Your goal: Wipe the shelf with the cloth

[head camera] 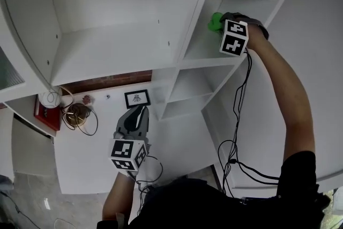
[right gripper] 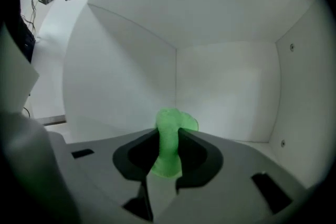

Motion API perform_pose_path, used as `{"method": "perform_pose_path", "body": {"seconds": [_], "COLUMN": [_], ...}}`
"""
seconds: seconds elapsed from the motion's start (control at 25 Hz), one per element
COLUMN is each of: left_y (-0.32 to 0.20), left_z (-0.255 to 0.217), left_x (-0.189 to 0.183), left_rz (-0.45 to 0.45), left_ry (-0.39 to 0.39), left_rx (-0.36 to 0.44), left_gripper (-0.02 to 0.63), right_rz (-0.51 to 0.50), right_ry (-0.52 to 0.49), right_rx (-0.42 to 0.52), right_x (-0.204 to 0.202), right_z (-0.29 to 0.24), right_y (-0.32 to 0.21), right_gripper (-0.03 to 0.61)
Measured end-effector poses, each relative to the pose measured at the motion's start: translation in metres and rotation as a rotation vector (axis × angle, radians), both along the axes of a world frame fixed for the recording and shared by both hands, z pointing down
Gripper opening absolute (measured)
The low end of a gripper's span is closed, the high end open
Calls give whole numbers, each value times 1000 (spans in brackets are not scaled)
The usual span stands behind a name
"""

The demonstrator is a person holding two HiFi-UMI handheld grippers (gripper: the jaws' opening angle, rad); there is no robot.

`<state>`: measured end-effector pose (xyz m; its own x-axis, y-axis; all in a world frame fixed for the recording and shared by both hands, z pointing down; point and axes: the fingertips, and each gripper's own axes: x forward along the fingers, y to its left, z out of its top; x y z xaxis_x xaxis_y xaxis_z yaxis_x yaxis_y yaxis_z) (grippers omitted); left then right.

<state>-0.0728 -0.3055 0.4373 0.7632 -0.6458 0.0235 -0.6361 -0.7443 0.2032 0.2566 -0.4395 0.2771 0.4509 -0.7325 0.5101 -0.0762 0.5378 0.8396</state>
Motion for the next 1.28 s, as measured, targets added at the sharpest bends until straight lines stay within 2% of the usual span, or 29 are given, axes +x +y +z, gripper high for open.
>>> {"method": "perform_pose_path", "body": {"seconds": [0.24,0.48,0.68,1.0,1.28], "left_y": [-3,-6,-3,6,25], "left_z": [3,7,0,-8,-10], "left_x": [-42,-65,-45,-5,25], "left_rz": [-105,-163,-117,-18,59], "left_ry": [0,-5,-3,-11,-25], "left_rx": [-15,-25,-11,10,22], "left_gripper": [46,46,46,46,48], "right_rz": [92,191,246,288,281], "right_ry": [17,52,73,-6,1], "right_rx": [-41,-86,-112,-105,-97], "right_x": [24,38,36,32,27], "right_z": [23,41,45,46,46], "right_y": [-48,-55,-40,8,46], "right_gripper": [89,89,89,87,87]}}
